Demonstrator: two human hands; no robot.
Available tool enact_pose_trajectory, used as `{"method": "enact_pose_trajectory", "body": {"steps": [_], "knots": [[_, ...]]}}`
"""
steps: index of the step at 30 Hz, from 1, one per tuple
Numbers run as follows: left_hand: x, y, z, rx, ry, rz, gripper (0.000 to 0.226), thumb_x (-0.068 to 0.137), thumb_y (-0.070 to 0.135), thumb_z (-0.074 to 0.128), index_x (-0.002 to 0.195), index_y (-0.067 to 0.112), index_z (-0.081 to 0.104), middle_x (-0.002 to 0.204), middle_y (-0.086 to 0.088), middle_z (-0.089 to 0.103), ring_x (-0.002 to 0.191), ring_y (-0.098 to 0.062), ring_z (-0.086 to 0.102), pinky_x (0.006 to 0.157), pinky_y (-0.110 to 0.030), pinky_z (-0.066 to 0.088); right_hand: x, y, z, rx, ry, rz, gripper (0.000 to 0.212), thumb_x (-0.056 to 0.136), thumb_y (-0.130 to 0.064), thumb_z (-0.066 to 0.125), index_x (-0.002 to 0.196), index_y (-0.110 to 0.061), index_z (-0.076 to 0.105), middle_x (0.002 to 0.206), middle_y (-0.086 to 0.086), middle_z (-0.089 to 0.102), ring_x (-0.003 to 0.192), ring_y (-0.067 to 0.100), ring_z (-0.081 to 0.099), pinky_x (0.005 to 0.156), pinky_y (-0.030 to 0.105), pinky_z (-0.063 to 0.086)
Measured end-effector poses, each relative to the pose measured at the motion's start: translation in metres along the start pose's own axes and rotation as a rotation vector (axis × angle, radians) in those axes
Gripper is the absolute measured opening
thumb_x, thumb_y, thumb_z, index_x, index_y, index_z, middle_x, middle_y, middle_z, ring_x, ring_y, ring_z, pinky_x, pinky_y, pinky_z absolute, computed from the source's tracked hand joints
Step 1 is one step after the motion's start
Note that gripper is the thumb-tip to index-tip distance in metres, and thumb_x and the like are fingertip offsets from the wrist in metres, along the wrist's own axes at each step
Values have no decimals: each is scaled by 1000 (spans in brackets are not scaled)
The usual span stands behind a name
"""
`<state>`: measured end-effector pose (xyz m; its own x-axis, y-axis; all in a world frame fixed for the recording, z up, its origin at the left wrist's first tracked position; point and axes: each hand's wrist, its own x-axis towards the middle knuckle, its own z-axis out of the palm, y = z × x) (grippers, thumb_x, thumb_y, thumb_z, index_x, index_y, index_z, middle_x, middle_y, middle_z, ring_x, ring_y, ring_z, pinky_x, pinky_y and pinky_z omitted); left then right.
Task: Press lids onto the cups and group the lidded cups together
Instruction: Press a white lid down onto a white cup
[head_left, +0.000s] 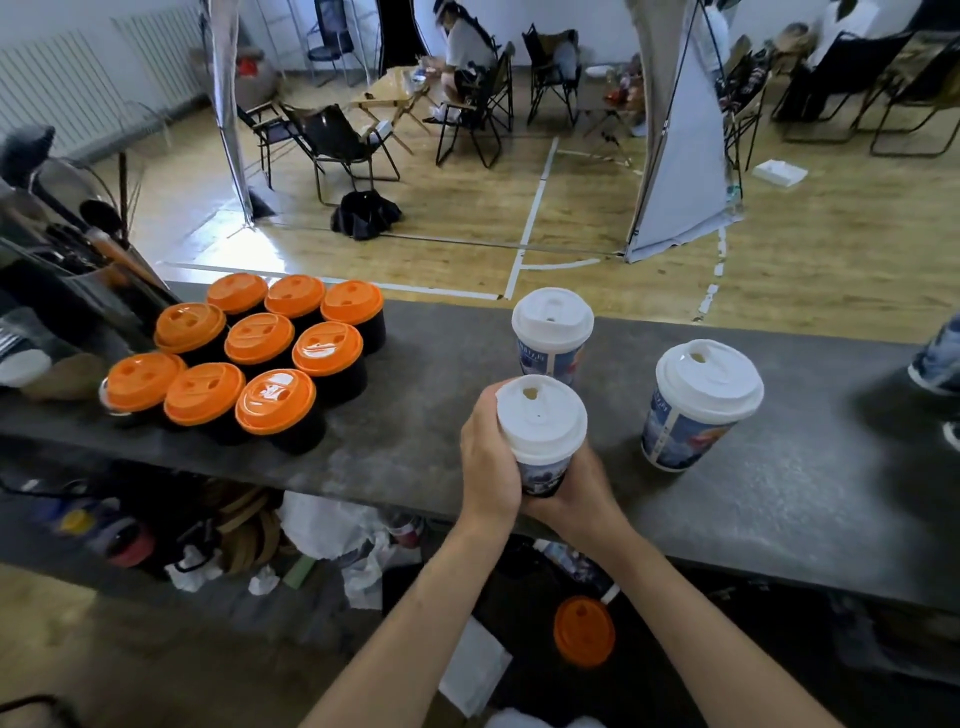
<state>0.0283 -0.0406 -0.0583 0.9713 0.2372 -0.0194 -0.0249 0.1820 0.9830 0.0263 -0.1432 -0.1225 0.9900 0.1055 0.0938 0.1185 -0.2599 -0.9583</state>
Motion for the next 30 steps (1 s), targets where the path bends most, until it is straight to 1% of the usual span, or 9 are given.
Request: {"method": "enact_pose_trajectory", "body": {"steps": [3, 5, 7, 12, 16, 18, 23, 26, 30], "knots": [[13, 5, -6, 0, -90, -66, 32, 104, 23, 46, 94, 16, 76, 90, 7, 79, 89, -2, 72, 77, -19, 53, 1, 1, -3, 12, 23, 1, 100, 60, -35, 95, 145, -15, 45, 143, -3, 57, 135, 10, 52, 112, 41, 45], [24, 13, -11, -7, -250, -167, 39, 93, 34, 47, 99, 11, 78, 100, -2, 79, 96, -11, 72, 84, -23, 55, 2, 2, -6, 7, 8, -4, 99, 62, -29, 95, 145, -14, 45, 142, -4, 57, 135, 12, 52, 112, 38, 45], [29, 16, -13, 3, -318, -233, 43, 97, 35, 45, 104, 8, 77, 105, -7, 78, 99, -14, 72, 87, -25, 54, 2, 2, -8, 0, 11, -11, 98, 62, -26, 95, 146, -14, 45, 142, -5, 58, 134, 11, 52, 112, 34, 45], [19, 15, -7, -10, -188, -133, 47, 106, 10, 34, 88, 15, 77, 86, 6, 79, 85, -3, 72, 78, -19, 55, 1, 3, -3, 37, 39, -27, 98, 61, -16, 96, 144, -14, 45, 141, -7, 59, 132, 5, 53, 108, 24, 46], [6, 9, 0, 18, -69, -30, 45, 108, 8, 33, 95, 16, 75, 88, 11, 79, 90, -1, 71, 78, -17, 53, 1, 5, -1, 81, 61, -13, 97, 62, -15, 97, 143, -12, 42, 143, -5, 56, 134, 6, 52, 108, 23, 45], [8, 11, -2, 38, -71, -74, 45, 108, 11, 35, 92, 20, 76, 87, 10, 79, 90, -4, 71, 78, -18, 54, 1, 7, -2, 77, 53, -1, 97, 63, -16, 96, 143, -12, 42, 143, -4, 56, 134, 8, 52, 109, 26, 45], [34, 32, -13, 105, -434, -259, 51, 108, 25, 35, 96, 20, 84, 106, -4, 79, 101, -13, 72, 97, -30, 52, 3, 9, -7, 33, 12, 6, 100, 64, -28, 96, 147, -17, 41, 144, -6, 56, 136, 12, 51, 113, 38, 44], [32, 35, -11, 121, -388, -239, 56, 106, 19, 37, 79, 27, 85, 93, 6, 80, 89, -4, 72, 88, -24, 54, 3, 8, -6, 18, 23, 9, 101, 63, -27, 96, 148, -19, 41, 144, -8, 56, 136, 10, 51, 113, 40, 44], [20, 29, -4, 45, -231, -107, 48, 103, 2, 36, 82, 15, 76, 77, 9, 78, 75, 1, 71, 70, -14, 53, 4, 7, -3, 53, 74, 4, 100, 61, -27, 98, 145, -17, 44, 142, -7, 59, 134, 11, 54, 111, 37, 46]]}}
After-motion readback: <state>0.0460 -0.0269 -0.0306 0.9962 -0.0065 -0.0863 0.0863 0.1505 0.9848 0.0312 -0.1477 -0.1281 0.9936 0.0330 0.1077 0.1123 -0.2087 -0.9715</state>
